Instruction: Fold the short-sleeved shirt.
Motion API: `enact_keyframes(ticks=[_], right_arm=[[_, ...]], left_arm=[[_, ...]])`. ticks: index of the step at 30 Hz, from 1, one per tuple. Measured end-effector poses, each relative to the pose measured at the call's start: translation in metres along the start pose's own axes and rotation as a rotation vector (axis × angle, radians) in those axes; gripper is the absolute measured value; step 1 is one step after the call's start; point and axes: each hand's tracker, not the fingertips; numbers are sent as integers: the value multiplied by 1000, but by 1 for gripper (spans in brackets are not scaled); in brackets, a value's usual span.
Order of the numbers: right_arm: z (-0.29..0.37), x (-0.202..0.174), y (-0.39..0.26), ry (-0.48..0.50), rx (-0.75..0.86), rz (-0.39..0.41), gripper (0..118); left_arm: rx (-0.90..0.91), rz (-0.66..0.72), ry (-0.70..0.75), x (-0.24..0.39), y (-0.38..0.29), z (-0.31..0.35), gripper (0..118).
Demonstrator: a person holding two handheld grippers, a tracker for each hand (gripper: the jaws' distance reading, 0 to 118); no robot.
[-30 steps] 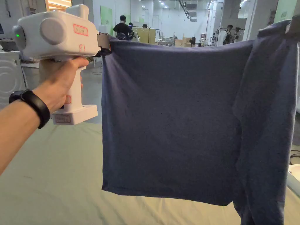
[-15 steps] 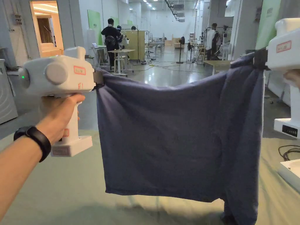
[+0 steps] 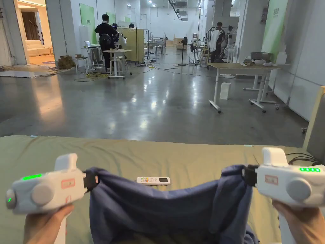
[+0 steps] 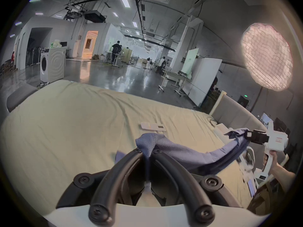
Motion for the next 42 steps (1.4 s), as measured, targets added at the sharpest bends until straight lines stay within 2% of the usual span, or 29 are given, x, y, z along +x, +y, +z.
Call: enact_keyframes(ticks=[3,5,9,12,14,16,18,20,27,28,29,30,31,32,33,34,35,38,42], right_arm=[[43,3,-53,57,5,5,5],[85,5,-95,128,-15,0,5],[169,-3,-179,149,-58,26,5],[220,-9,-233,152,-134,-27,5],[247,-16,-267,123,-162,-42,5],[267,-20,-290,117,-203,-31,5],[279,-22,-305,125,-242,-76,5],[285,-22,-315,106,-249,-82,5],[270,-12,-317,70,-252,-99,5],[266,-8,-317,80,-265,-108,12],[264,-5,-319,89,-286,-121,46],[262,-3,-321,85,-323,-127,87],[261,-1,-322,71,-364,-124,112],[263,1,-324,57,-361,-115,112],[271,3,-324,50,-337,-115,106],[281,1,-320,31,-303,-124,103],[291,1,-316,1,-276,-136,104],[324,-6,-294,-11,-154,-164,106],[366,-42,-247,-49,65,-106,107]], left_arm=[[-6,-16,-51,-12,-61,52,6],[-26,-15,-84,-19,-98,94,6],[-88,-35,-104,-18,-168,173,6],[-115,-114,-7,-14,-217,218,6],[-141,-50,-77,-20,-243,240,6],[-168,-52,-67,-17,-260,252,6],[-196,-72,-99,-18,-271,261,6],[-217,-62,-124,-18,-275,264,6],[-256,-96,-95,-20,-282,262,7],[-258,-91,-95,-22,-284,259,10],[-257,-91,-86,-26,-285,258,30],[-268,-85,-102,-32,-284,257,56],[-289,-78,-126,-38,-286,259,84],[-288,-69,-99,-39,-288,261,102],[-289,-64,-74,-37,-287,266,104],[-249,-43,-63,-39,-283,274,104],[-220,-47,-60,-38,-277,287,104],[-81,-76,-35,-16,-252,321,104],[96,-241,44,40,-212,364,105]])
